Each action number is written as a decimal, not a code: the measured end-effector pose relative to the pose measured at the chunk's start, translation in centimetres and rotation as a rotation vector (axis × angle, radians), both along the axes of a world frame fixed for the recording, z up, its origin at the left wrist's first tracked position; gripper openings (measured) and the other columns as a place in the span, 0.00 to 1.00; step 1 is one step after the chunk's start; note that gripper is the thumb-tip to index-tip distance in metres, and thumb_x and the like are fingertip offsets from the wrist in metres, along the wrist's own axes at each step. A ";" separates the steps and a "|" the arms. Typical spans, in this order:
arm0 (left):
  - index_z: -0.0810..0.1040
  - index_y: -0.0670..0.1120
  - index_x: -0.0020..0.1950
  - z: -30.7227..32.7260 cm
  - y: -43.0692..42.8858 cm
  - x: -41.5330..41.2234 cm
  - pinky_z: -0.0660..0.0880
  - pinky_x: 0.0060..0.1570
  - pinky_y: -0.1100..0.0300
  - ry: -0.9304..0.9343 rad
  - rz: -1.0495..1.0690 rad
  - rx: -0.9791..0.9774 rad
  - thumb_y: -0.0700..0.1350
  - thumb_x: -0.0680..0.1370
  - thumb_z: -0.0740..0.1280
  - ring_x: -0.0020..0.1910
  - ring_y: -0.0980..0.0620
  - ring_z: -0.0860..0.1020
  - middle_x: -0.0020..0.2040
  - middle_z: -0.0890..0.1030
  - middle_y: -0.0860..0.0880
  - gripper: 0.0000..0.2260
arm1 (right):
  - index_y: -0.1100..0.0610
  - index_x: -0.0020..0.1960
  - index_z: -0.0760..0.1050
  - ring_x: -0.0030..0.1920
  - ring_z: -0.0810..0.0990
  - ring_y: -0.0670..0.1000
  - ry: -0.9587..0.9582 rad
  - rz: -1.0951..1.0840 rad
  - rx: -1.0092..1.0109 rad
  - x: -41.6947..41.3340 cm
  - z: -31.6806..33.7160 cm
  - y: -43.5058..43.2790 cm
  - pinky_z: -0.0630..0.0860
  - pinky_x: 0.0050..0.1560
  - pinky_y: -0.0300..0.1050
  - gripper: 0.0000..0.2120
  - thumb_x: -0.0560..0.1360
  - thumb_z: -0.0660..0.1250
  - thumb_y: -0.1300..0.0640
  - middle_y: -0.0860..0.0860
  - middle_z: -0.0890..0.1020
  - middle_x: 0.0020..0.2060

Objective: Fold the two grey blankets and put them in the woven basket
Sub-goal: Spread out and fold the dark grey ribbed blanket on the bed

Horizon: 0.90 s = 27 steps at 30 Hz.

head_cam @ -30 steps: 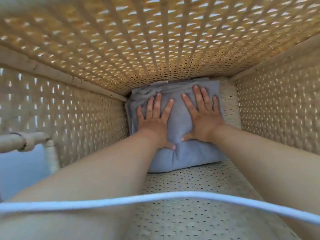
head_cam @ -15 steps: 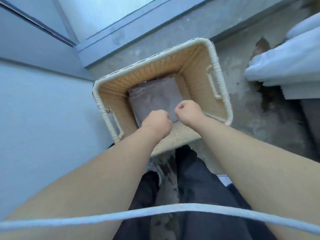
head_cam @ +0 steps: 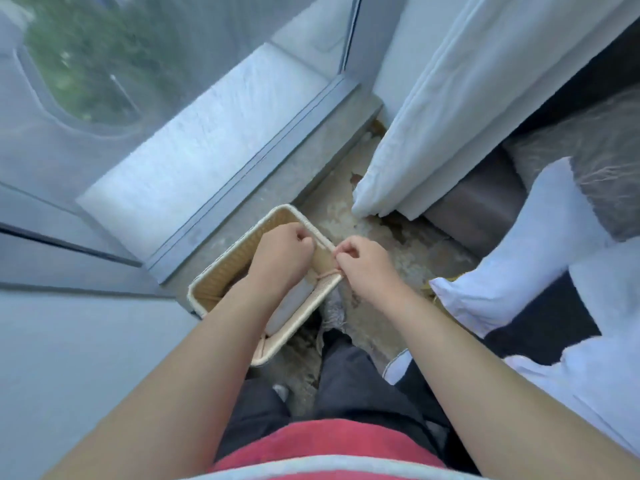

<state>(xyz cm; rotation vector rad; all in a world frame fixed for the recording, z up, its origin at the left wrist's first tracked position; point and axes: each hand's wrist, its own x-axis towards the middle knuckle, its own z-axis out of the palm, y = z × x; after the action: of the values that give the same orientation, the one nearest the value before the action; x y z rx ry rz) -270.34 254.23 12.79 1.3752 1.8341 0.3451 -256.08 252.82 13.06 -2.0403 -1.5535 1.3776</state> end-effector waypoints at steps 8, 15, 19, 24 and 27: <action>0.81 0.46 0.49 3.9 -13.0 12.8 0.69 0.45 0.58 -0.041 -0.677 0.068 0.43 0.76 0.60 0.51 0.43 0.78 0.48 0.83 0.45 0.10 | 0.47 0.38 0.75 0.43 0.80 0.50 0.001 -0.764 0.117 9.2 5.3 -24.1 0.75 0.44 0.43 0.10 0.74 0.61 0.58 0.47 0.82 0.38; 0.78 0.48 0.41 9.2 -32.5 20.2 0.66 0.35 0.59 -0.131 -1.279 0.091 0.46 0.76 0.60 0.36 0.52 0.75 0.33 0.77 0.55 0.09 | 0.47 0.36 0.74 0.36 0.77 0.47 0.017 -1.417 0.085 6.8 6.5 -50.0 0.74 0.40 0.44 0.09 0.73 0.60 0.55 0.45 0.80 0.33; 0.78 0.50 0.39 10.4 -45.0 21.1 0.68 0.34 0.61 -0.164 -1.560 0.056 0.47 0.75 0.60 0.36 0.53 0.76 0.33 0.77 0.55 0.08 | 0.48 0.36 0.74 0.36 0.79 0.50 -0.020 -1.722 0.062 2.0 6.9 -63.5 0.73 0.38 0.44 0.09 0.74 0.61 0.56 0.48 0.81 0.34; 0.77 0.46 0.37 10.3 -61.6 18.9 0.65 0.28 0.65 -0.173 -1.947 0.068 0.45 0.77 0.62 0.32 0.55 0.75 0.33 0.79 0.50 0.09 | 0.51 0.36 0.76 0.37 0.79 0.54 -0.065 -2.055 0.027 -4.0 7.3 -79.5 0.76 0.42 0.49 0.11 0.76 0.62 0.59 0.50 0.81 0.33; 0.76 0.50 0.39 9.6 -70.4 17.5 0.63 0.27 0.64 -0.157 -2.065 0.035 0.46 0.77 0.62 0.34 0.55 0.75 0.33 0.78 0.53 0.08 | 0.52 0.34 0.77 0.35 0.79 0.52 -0.144 -2.208 0.096 -5.9 8.0 -88.8 0.77 0.45 0.52 0.12 0.75 0.64 0.59 0.49 0.80 0.30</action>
<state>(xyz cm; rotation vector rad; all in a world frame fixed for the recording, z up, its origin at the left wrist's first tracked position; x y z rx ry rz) -252.81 183.88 22.36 2.3091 -0.3214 -0.5871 -262.01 164.06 21.04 -1.9803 0.8809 0.1146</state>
